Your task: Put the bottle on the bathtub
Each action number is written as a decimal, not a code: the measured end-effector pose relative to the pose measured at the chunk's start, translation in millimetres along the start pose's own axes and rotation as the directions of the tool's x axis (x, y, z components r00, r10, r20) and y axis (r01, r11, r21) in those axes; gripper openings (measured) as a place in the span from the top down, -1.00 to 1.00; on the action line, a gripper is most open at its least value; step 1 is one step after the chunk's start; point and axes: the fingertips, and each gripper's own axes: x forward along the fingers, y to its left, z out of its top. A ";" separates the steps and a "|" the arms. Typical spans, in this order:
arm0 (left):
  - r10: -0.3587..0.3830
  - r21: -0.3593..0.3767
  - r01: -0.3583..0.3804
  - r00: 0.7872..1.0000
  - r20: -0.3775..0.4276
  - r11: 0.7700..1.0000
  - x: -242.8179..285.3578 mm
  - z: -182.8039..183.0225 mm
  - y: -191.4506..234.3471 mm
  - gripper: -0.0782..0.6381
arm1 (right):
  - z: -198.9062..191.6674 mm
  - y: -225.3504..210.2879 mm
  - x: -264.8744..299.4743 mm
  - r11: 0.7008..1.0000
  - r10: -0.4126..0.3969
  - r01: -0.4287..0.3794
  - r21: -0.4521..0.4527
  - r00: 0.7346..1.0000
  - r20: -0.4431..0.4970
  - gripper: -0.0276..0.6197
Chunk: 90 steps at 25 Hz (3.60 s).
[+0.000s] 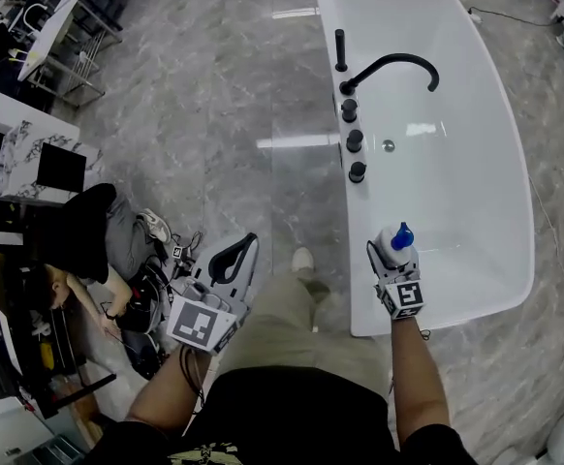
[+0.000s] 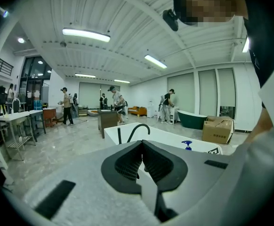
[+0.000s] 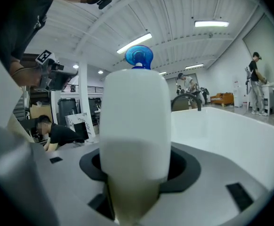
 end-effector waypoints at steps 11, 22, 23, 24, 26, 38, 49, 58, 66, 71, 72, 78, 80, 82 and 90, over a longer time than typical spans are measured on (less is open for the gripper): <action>0.005 -0.020 -0.007 0.996 -0.089 1.000 2.2 -46.0 5.4 0.76 | -54.0 -2.3 54.6 1.000 0.014 -0.014 0.024 1.000 -0.020 0.12; -0.037 -0.008 0.036 0.997 -0.071 0.999 21.9 -48.3 -13.0 0.76 | -61.4 10.3 71.2 0.995 0.087 -0.085 -0.060 0.996 0.029 0.12; -0.038 -0.010 0.037 0.996 -0.075 0.999 21.7 -50.2 -14.1 0.76 | -62.4 12.7 71.2 0.994 0.092 -0.091 -0.061 0.995 0.023 0.12; -0.039 -0.012 0.038 0.996 -0.079 0.999 21.4 -51.9 -15.4 0.76 | -64.3 14.6 70.8 0.993 0.099 -0.097 -0.066 0.995 0.016 0.12; -0.039 -0.011 0.038 0.996 -0.081 0.999 20.8 -51.3 -17.5 0.76 | -76.2 12.7 68.1 0.989 0.108 -0.108 -0.104 0.994 -0.006 0.12; -0.015 -0.007 0.015 0.999 -0.048 1.000 -5.0 -18.4 -25.0 0.76 | -113.0 16.1 34.4 0.979 0.154 -0.175 -0.108 0.972 -0.180 0.05; -0.062 -0.072 0.067 0.996 0.065 0.995 -18.9 52.5 -62.7 0.76 | -62.8 12.0 -51.5 0.994 0.071 -0.087 -0.065 0.972 -0.224 0.05; -0.125 -0.149 0.155 0.973 0.196 0.977 -27.7 96.1 -114.8 0.76 | 54.7 48.8 -153.0 0.997 0.083 -0.083 0.004 0.996 -0.016 0.44; -0.089 -0.118 0.119 0.968 0.233 0.986 -64.4 119.3 -152.0 0.76 | 126.4 64.8 -235.5 0.995 0.096 -0.096 -0.015 0.994 0.053 0.88; -0.090 -0.027 0.099 0.970 0.227 0.995 -87.8 118.5 -199.0 0.76 | 164.3 63.7 -289.3 0.992 0.125 -0.124 -0.009 0.989 0.077 0.88; -0.088 -0.016 0.094 0.971 0.222 0.995 -93.8 117.9 -207.8 0.76 | 172.1 63.4 -300.7 0.992 0.127 -0.128 0.000 0.988 0.082 0.88; -0.048 -0.011 0.051 0.982 0.185 0.999 -147.4 115.8 -224.9 0.76 | 211.6 87.3 -343.1 0.989 0.144 -0.147 0.014 0.984 0.100 0.88; -0.036 -0.019 0.039 0.985 0.166 0.999 -161.5 117.9 -223.4 0.76 | 226.6 94.4 -349.9 0.990 0.137 -0.140 0.025 0.984 0.116 0.88; -0.033 -0.027 0.037 0.988 0.154 0.999 -171.8 123.5 -220.1 0.76 | 244.1 103.4 -352.0 0.990 0.135 -0.138 0.017 0.981 0.137 0.88; -0.109 0.019 0.108 0.985 0.132 0.994 -171.1 136.4 -217.6 0.76 | 285.2 130.4 -329.7 0.995 0.101 -0.095 -0.043 0.979 0.175 0.88</action>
